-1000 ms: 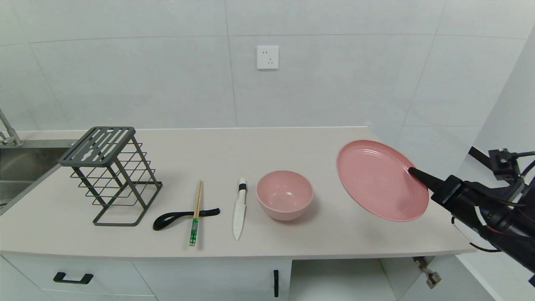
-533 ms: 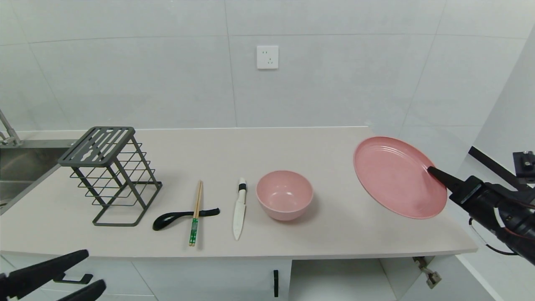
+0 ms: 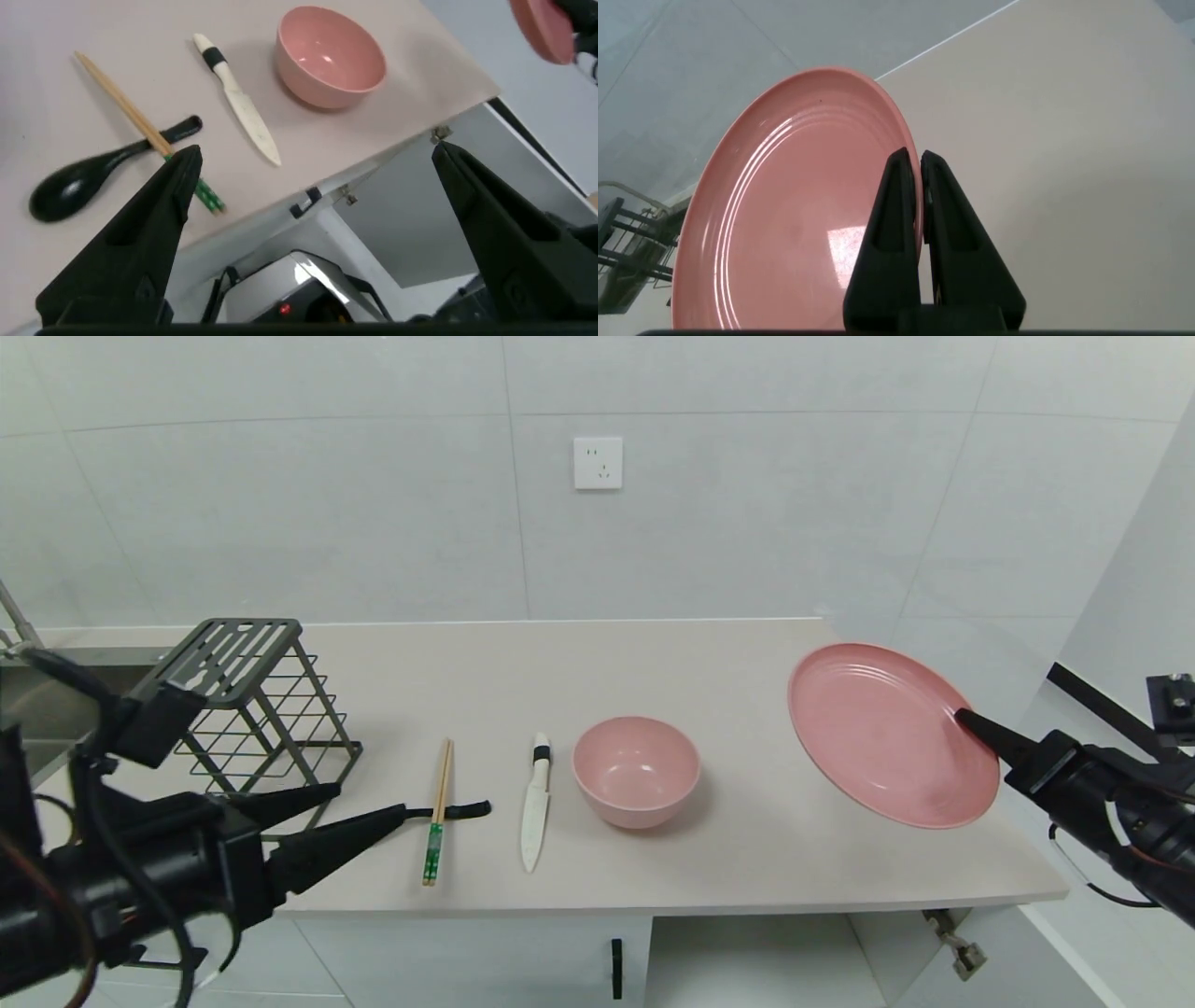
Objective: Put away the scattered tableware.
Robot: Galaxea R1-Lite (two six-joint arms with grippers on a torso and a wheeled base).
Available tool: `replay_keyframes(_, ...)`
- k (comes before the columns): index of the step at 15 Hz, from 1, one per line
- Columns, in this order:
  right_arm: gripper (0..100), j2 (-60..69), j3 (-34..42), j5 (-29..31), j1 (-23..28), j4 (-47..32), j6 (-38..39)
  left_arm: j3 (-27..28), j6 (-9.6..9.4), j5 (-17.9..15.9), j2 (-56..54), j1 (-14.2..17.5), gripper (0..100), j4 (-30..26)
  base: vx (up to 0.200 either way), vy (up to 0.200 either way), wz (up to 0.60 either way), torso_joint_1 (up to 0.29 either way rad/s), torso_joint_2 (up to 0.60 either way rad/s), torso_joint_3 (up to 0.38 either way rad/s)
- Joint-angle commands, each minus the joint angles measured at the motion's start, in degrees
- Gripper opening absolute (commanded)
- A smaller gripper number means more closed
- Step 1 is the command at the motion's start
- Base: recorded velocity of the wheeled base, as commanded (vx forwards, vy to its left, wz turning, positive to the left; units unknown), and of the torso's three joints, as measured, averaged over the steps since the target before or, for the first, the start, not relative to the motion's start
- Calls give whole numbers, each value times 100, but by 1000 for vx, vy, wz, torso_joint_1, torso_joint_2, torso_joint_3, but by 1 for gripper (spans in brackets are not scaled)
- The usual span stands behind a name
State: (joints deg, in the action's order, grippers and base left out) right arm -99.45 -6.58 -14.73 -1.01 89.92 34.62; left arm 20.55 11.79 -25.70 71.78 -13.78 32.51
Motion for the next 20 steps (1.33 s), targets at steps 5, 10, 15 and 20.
replay_keyframes(5,0,541,78,-13,-13,8,-8,1495,-1,715,2710,-547,100,634,0,0,0,0,0,0)
replay_keyframes(10,0,532,105,-4,-13,8,-26,2735,-1,1216,3967,-767,100,458,0,0,0,0,0,0)
replay_keyframes(15,0,497,166,-4,-13,8,-43,3675,-1,1216,4635,-1224,100,168,0,0,0,0,0,0)
replay_keyframes(20,0,383,272,5,-13,8,-307,4202,8,1313,5039,-1409,100,-17,0,0,0,0,0,0)
